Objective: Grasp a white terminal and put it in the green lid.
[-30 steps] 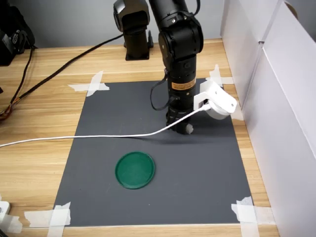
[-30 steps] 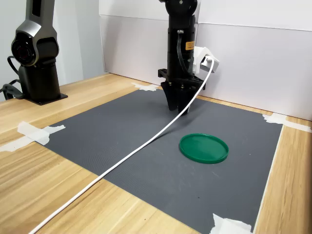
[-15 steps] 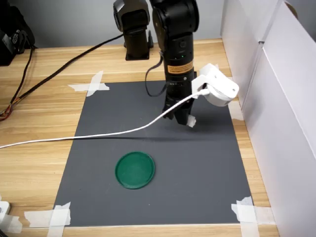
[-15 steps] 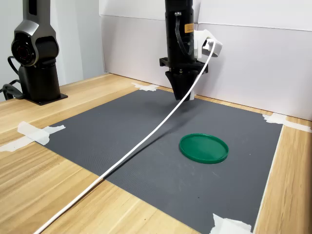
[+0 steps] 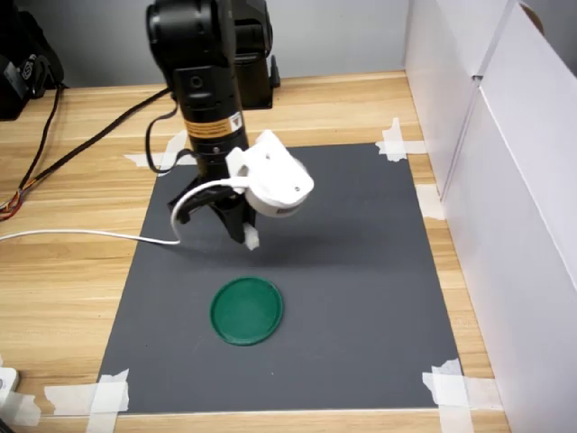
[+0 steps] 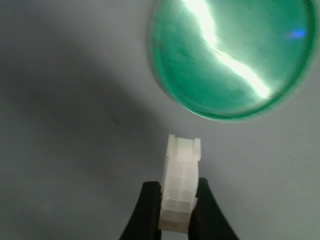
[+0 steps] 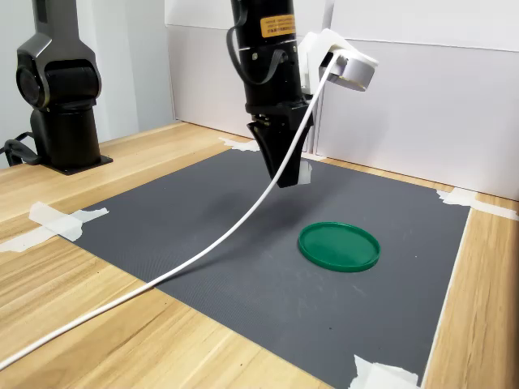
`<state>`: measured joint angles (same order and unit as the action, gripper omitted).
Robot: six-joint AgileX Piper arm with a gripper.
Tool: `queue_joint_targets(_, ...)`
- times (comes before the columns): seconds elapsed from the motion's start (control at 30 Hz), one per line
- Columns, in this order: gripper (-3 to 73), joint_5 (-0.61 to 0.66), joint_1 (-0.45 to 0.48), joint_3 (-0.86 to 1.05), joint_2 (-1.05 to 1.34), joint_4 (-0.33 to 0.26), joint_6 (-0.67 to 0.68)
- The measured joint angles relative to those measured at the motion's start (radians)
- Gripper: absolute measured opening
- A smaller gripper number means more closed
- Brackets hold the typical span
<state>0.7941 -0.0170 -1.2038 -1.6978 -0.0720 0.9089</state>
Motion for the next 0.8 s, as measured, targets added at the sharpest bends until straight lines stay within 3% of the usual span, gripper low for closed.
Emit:
queue_joint_targets(0.2, 8.7, 0.052, 0.032, -0.122, -0.061, -0.014, 0.020)
queue_joint_targets(0.57, 8.7, 0.154, 0.028, -0.320, -0.219, -0.011, -0.067)
queue_joint_targets(0.8, 8.7, 0.158, -0.029, -0.323, -0.271, 0.072, -0.073)
